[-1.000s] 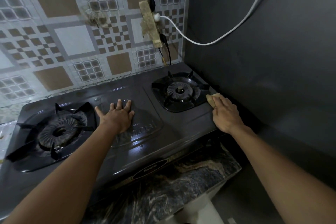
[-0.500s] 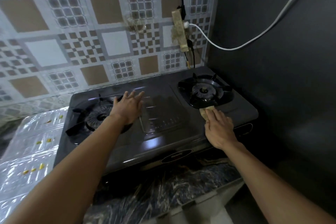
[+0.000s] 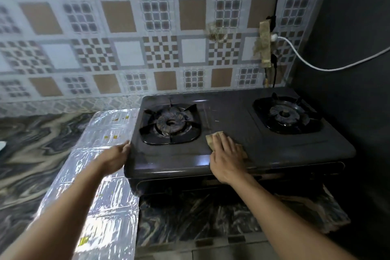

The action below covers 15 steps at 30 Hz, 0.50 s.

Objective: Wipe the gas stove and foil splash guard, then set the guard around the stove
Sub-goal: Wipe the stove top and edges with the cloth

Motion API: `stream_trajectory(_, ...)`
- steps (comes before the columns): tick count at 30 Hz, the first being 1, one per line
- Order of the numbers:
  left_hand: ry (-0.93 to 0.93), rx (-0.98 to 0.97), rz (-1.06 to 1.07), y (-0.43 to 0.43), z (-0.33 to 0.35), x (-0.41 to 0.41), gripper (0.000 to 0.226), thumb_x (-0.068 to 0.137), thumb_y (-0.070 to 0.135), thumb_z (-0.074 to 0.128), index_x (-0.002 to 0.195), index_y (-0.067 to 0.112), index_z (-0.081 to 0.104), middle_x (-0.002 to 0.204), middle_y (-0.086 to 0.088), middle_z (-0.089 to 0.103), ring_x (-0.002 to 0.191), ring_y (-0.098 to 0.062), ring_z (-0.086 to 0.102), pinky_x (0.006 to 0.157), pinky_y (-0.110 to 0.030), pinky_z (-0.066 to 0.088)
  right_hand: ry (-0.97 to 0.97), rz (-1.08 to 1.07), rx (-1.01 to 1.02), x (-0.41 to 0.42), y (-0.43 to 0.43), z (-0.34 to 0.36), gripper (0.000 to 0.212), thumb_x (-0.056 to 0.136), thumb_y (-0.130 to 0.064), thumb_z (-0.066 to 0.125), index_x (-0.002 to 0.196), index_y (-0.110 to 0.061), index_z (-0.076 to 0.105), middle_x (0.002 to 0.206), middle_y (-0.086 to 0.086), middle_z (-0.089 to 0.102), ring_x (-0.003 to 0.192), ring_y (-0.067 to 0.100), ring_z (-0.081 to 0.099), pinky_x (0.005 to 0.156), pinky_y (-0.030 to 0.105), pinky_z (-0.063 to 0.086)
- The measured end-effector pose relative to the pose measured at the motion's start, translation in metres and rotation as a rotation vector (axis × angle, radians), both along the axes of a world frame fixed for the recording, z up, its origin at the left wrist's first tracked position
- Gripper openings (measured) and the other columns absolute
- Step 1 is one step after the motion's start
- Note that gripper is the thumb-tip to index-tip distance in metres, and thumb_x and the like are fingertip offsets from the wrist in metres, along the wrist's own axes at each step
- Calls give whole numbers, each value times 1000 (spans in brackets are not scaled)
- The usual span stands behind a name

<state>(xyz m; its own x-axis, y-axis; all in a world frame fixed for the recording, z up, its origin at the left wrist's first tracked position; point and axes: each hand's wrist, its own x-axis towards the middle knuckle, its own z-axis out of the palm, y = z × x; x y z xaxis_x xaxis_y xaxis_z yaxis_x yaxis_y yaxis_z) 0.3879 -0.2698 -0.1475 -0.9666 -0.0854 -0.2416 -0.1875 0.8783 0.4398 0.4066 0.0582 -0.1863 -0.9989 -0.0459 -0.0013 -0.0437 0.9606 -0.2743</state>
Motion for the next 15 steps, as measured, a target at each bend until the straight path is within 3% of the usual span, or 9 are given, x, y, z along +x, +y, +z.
stream_trajectory(5, 24, 236, 58, 0, -6, 22, 44, 105, 19, 38, 149, 21, 43, 152, -3, 44, 143, -23, 37, 111, -28, 27, 52, 101, -14, 8, -62, -6, 64, 97, -34, 32, 157, -15, 20, 166, 11, 14, 150, 33, 17, 122, 47, 13)
stream_trajectory(11, -20, 430, 112, -9, -14, 28, 68, 85, 8, 43, 150, 28, 38, 153, 9, 39, 147, -14, 29, 120, -28, 19, 111, 123, 20, 10, -66, -9, 77, 86, -39, 6, 156, -13, 26, 163, 12, 24, 147, 34, 26, 121, 47, 19)
stream_trajectory(15, -45, 508, 135, 0, -7, 26, 63, 94, -14, 30, 152, 10, 32, 142, 9, 37, 134, -5, 29, 116, -27, 22, 148, 227, -3, 16, -79, -7, 64, 91, -30, 30, 153, -15, 34, 161, 9, 29, 143, 31, 32, 118, 45, 24)
